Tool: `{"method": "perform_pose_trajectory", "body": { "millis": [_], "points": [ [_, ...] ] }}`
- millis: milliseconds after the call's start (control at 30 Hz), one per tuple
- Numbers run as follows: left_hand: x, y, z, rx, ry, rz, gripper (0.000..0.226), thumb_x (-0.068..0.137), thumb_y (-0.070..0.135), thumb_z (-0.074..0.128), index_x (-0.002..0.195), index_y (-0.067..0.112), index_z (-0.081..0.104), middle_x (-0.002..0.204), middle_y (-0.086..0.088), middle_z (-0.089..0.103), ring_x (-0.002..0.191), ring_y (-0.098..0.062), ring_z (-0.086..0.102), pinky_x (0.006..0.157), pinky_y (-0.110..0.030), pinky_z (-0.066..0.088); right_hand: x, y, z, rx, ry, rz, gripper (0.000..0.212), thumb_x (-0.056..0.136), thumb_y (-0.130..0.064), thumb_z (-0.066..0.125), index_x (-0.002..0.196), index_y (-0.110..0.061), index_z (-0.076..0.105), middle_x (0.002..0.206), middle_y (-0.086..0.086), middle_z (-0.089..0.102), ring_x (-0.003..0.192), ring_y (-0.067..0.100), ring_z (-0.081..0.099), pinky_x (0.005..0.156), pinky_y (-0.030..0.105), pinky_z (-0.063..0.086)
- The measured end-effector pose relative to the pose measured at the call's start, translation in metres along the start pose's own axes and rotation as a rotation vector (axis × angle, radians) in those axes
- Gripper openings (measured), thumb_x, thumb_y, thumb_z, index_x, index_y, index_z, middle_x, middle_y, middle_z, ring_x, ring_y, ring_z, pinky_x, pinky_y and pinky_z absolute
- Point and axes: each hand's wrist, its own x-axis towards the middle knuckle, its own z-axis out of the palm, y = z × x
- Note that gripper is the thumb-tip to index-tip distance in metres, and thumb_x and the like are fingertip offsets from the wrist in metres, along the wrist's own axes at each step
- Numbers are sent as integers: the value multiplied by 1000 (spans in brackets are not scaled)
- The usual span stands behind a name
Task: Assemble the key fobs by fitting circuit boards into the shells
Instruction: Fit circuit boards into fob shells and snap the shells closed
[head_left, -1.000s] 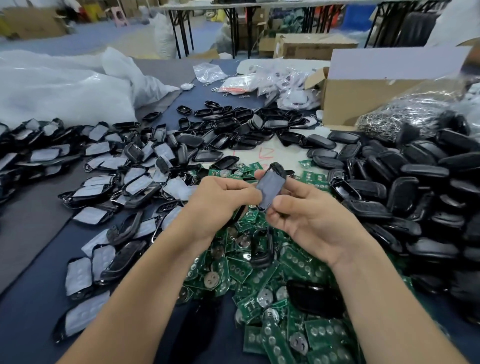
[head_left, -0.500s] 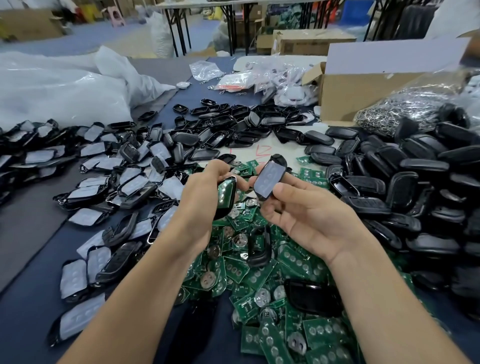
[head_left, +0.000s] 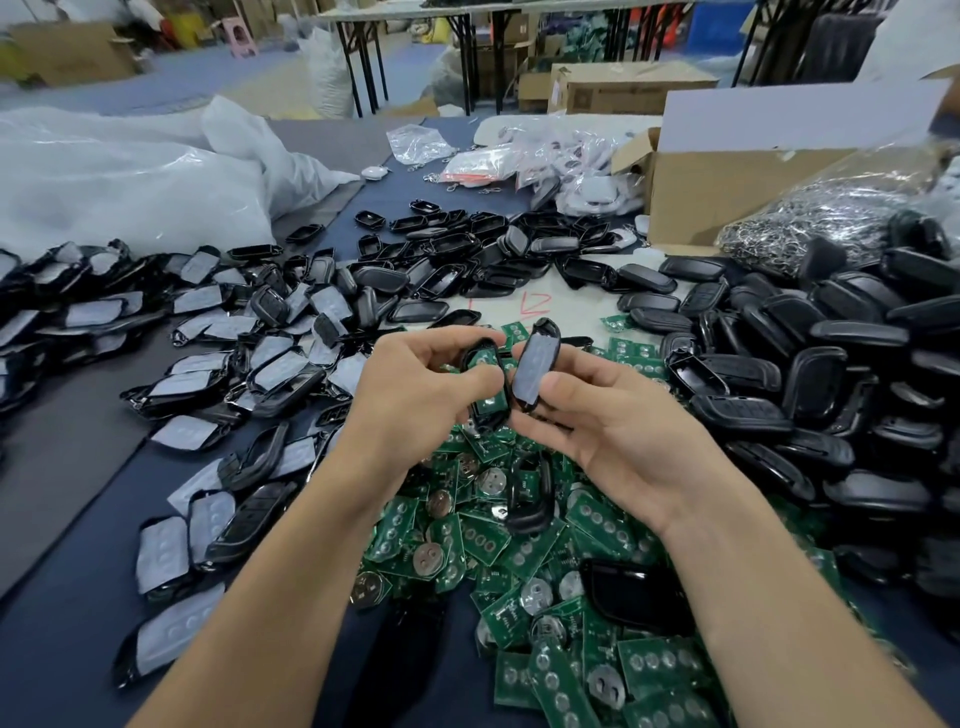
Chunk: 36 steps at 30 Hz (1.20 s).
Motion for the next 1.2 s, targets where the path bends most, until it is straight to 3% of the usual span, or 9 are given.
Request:
{"method": "perform_pose_trajectory", "body": {
  "millis": [133, 333, 567, 700, 833, 933, 1033, 1133, 1200],
  "points": [
    [1, 0, -2, -24, 4, 17, 30, 84, 6, 83, 105, 26, 83, 72, 15, 73, 51, -13, 52, 55, -20, 49, 0, -1, -1, 4, -12, 8, 42, 76, -8, 73, 119, -5, 72, 109, 12, 77, 97, 20, 76, 84, 36, 63],
    [2, 1, -2, -81, 22, 18, 27, 84, 0, 82, 104, 17, 82, 68, 9, 69, 48, -12, 51, 51, -16, 46, 0, -1, -1, 12, -26, 23, 44, 76, -6, 74, 120, -3, 71, 111, 15, 76, 98, 24, 76, 83, 38, 63],
    [3, 0, -3, -163, 70, 45, 28, 82, -3, 80, 96, 21, 84, 69, 3, 67, 50, -13, 50, 51, -19, 46, -1, -3, 0, 42, -9, 23, 38, 76, -6, 73, 114, -4, 73, 111, 17, 77, 100, 25, 75, 86, 35, 63],
    [6, -2, -1, -195, 146, 80, 26, 86, -7, 74, 90, 18, 81, 71, 9, 71, 52, -5, 52, 54, -14, 44, -2, -5, 0, 166, 24, 19, 43, 75, -6, 72, 117, -1, 71, 109, 17, 77, 96, 26, 75, 87, 33, 63],
    [6, -1, -5, -230, 3, 57, 27, 91, -10, 62, 86, 12, 78, 87, -4, 77, 44, -12, 41, 49, -15, 40, -4, -6, 1, 186, -2, -30, 41, 75, -1, 71, 116, -3, 70, 110, 16, 76, 99, 27, 74, 86, 33, 62],
    [3, 0, -5, -261, -118, 28, 30, 78, -6, 59, 83, 17, 77, 83, -7, 75, 46, -11, 38, 47, -13, 35, -4, -6, 0, 181, 13, -65, 36, 74, 3, 70, 110, -3, 72, 113, 19, 75, 105, 29, 73, 85, 34, 62],
    [-1, 3, -1, -202, -148, 55, 44, 65, 2, 55, 95, 20, 82, 75, -2, 72, 48, -8, 36, 50, -16, 33, -4, -7, -1, 195, 20, -87, 38, 74, 4, 70, 111, -3, 71, 114, 18, 75, 105, 29, 73, 83, 33, 62],
    [-4, 4, 4, -98, -199, 148, 55, 74, -4, 60, 117, 25, 78, 82, 0, 77, 49, -7, 44, 51, -16, 41, -4, -6, -3, 196, 14, -98, 41, 77, 3, 70, 117, -2, 69, 116, 17, 75, 104, 29, 74, 84, 34, 62],
    [-4, 4, 6, -53, -207, 182, 50, 83, -11, 66, 119, 22, 78, 84, 3, 79, 49, -11, 48, 49, -19, 43, -4, -6, -3, 179, 3, -92, 39, 77, 0, 71, 116, -4, 70, 113, 16, 76, 101, 28, 75, 85, 33, 61]
  ]
}}
